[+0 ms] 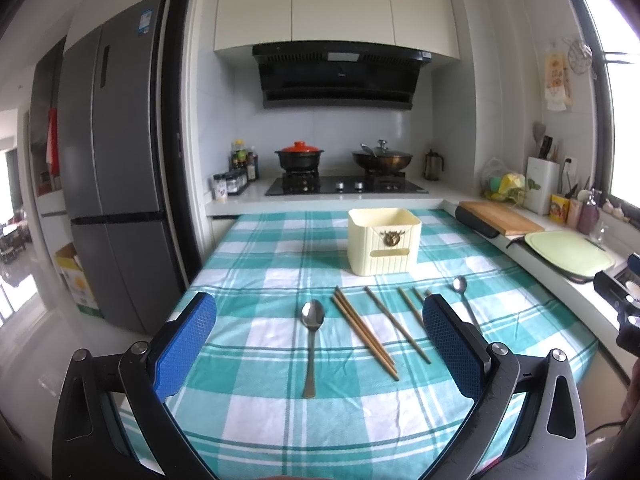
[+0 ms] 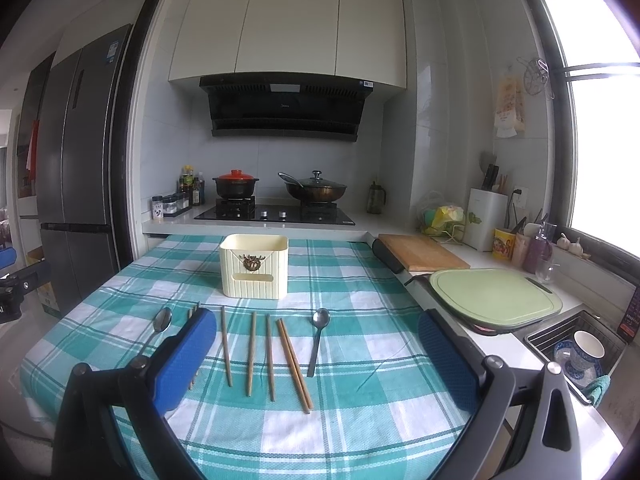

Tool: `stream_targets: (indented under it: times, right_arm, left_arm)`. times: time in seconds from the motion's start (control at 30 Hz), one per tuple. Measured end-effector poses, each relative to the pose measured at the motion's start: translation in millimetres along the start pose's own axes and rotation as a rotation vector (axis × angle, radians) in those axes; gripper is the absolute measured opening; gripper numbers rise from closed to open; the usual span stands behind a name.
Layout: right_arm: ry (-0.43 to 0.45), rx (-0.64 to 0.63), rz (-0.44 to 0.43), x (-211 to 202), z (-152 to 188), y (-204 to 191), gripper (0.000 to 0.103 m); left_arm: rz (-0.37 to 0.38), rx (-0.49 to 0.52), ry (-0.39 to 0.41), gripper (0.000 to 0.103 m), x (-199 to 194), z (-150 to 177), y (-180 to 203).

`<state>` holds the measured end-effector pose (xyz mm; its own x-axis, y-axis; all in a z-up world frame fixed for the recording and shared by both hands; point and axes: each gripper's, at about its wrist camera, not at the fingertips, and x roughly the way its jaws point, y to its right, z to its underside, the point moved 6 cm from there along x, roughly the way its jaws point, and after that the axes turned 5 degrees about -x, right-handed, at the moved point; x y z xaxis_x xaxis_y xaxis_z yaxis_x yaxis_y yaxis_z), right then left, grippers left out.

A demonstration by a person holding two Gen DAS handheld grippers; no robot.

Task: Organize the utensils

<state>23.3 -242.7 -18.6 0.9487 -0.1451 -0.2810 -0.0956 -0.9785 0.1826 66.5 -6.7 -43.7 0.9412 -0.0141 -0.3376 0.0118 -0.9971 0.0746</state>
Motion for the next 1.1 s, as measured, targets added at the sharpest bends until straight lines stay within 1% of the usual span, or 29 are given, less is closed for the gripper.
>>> stream_targets:
  times: [0.17,0.6,0.77,0.9,1.1]
  right_arm:
    - [-0.008,0.007,-0.006,1,6,0,0.103]
    - [-0.043,0.01,-0.007,10,6,-2,0.103]
    - [-0.071,0.041,-0.02,18,9,1,0.103]
    - [-0.105,0.056,-0.024,29,14,3,0.103]
    - [-0.149,0.043,-0.031,42,24,1,0.103]
  left_arm:
    - [-0.001,-0.005,-0.01,0.103,1,-3,-2]
    - [0.003,0.007,-0.057,0.103,11,-3,0]
    - [0.002,0.022,-0.084,0.103,19,0,2]
    - [0.004,0.033,-0.126,0.103,31,5,3]
    - [-0.027,0.041,-0.228,0.103,62,19,-5]
